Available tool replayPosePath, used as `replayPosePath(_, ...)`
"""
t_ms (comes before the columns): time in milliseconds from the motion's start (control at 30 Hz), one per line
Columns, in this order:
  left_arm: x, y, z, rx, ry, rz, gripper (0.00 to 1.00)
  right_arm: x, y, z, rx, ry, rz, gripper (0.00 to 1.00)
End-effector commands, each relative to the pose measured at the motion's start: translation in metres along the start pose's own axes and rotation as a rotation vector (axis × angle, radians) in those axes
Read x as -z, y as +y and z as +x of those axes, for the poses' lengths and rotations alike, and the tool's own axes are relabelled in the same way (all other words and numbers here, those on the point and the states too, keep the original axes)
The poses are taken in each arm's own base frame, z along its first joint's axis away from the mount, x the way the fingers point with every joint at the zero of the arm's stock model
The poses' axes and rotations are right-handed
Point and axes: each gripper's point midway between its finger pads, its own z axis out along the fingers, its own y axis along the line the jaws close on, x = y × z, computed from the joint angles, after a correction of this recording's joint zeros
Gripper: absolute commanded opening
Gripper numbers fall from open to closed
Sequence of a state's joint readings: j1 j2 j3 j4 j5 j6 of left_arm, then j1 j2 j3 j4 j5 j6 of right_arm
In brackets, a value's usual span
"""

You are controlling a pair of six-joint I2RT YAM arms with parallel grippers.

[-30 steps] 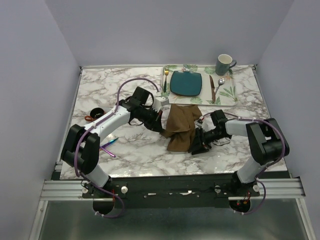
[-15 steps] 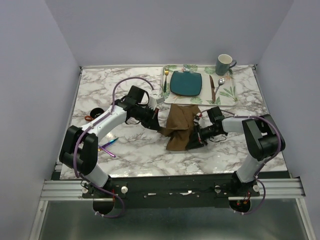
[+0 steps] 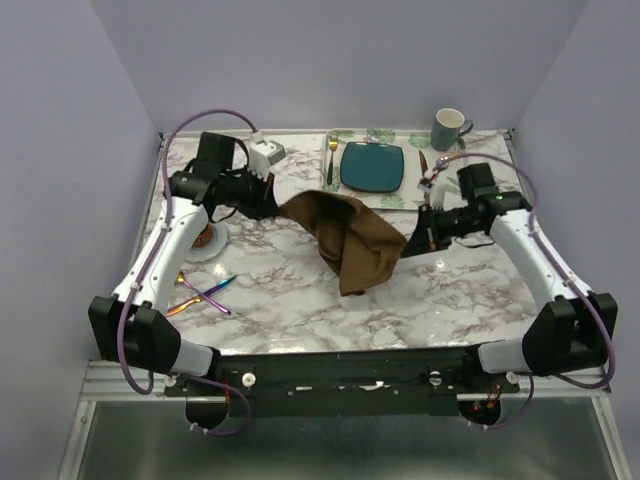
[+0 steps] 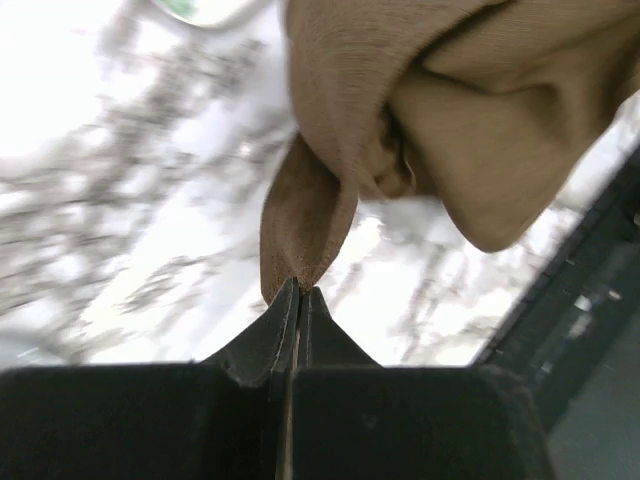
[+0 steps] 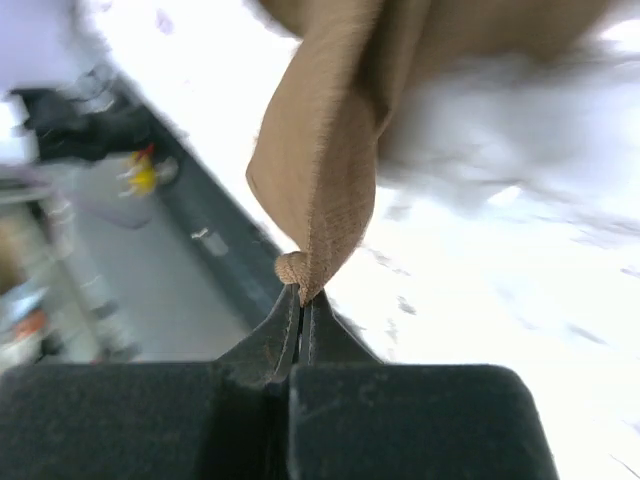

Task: Fold the napkin into a case and place the utensils inside
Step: Pick up the crumpled napkin from the center of the board, then flatten out the crumpled napkin at the center of the board.

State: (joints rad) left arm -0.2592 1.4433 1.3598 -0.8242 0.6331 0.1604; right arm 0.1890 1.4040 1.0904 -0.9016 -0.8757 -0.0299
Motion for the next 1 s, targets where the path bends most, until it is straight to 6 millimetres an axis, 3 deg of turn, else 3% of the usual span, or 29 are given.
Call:
replayPosePath(0, 0.075, 0.03, -0.041, -0.126, -0.106, -0.323, 0.0, 0.078, -0.025, -0.033, 0.192, -0.08, 0.39, 0.01)
replayPosePath(133, 0.118, 0.035, -0.082, -0.205, -0.21, -0.47, 0.0, 0.145, -0.027, -0.083, 0.433, -0.228, 0.694, 0.01)
replayPosePath(200, 0.133, 0.032, -0.095, -0.244, -0.246, -0.507, 0.0, 0.181, -0.01, -0.11, 0.542, -0.339, 0.806, 0.01)
replayPosePath(233, 0.148, 0.029, -0.106, -0.265, -0.283, -0.543, 0.0, 0.197, -0.008, -0.116, 0.58, -0.358, 0.869, 0.01)
replayPosePath(300, 0.163, 0.024, -0.115, -0.307, -0.316, -0.573, 0.0, 0.225, 0.015, -0.128, 0.651, -0.44, 0.931, 0.01)
replayPosePath(367, 0.183, 0.003, -0.122, -0.373, -0.371, -0.565, 0.0, 0.243, 0.031, -0.134, 0.725, -0.49, 0.973, 0.01)
replayPosePath(500, 0.208, -0.041, -0.105, -0.536, -0.423, -0.504, 0.0, 0.27, 0.068, -0.121, 0.832, -0.574, 1.007, 0.01)
replayPosePath(533, 0.21, -0.046, -0.095, -0.548, -0.422, -0.502, 0.0, 0.279, 0.086, -0.108, 0.894, -0.608, 1.01, 0.01)
replayPosePath(567, 0.229, -0.063, -0.087, -0.581, -0.469, -0.525, 0.0, 0.283, 0.093, -0.1, 0.918, -0.621, 1.011, 0.01)
replayPosePath(600, 0.236, -0.069, -0.08, -0.598, -0.482, -0.536, 0.0, 0.287, 0.103, -0.089, 0.952, -0.641, 1.011, 0.01)
replayPosePath(633, 0.249, -0.083, -0.069, -0.618, -0.519, -0.551, 0.0, 0.296, 0.122, -0.074, 1.015, -0.68, 1.018, 0.01)
replayPosePath(767, 0.277, -0.12, -0.046, -0.642, -0.626, -0.546, 0.0, 0.305, 0.165, -0.028, 1.144, -0.754, 0.972, 0.01)
replayPosePath(900, 0.293, -0.15, -0.041, -0.605, -0.719, -0.484, 0.0, 0.307, 0.199, -0.002, 1.211, -0.809, 0.895, 0.01)
replayPosePath(967, 0.299, -0.162, -0.043, -0.575, -0.751, -0.449, 0.0, 0.307, 0.206, 0.002, 1.184, -0.815, 0.86, 0.01)
